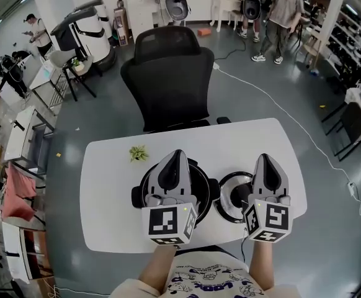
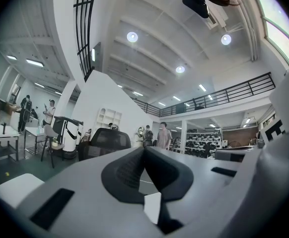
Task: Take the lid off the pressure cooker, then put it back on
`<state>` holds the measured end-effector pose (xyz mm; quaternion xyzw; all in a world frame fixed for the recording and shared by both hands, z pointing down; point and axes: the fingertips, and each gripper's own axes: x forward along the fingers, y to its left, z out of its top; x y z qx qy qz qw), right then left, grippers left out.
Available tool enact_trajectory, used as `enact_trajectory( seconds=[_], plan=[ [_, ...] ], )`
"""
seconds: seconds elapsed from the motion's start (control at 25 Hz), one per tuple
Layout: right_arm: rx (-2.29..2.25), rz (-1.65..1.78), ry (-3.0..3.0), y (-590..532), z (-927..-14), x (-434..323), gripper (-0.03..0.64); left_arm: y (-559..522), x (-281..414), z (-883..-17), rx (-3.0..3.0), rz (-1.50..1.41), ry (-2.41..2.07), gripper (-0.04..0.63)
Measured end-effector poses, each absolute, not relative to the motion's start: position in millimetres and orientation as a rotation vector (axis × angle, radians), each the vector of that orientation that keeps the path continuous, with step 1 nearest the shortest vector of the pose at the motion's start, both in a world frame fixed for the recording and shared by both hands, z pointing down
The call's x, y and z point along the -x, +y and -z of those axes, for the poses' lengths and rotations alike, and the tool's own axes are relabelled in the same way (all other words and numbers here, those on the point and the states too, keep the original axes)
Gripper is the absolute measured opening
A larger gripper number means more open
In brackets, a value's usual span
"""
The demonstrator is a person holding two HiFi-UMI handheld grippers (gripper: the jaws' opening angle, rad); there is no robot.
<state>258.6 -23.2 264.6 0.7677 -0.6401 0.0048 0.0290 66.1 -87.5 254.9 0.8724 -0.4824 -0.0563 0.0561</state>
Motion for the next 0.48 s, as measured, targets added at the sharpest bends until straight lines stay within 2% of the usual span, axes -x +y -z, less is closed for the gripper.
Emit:
enact_trajectory(
  seconds=[0.48],
  plan=[
    [-2.349, -0.072, -1.963, -21.0, -271.8, -260.9, 0.011, -83.5, -67.8, -254.9, -2.654, 0.153, -1.449, 0.014]
  ],
)
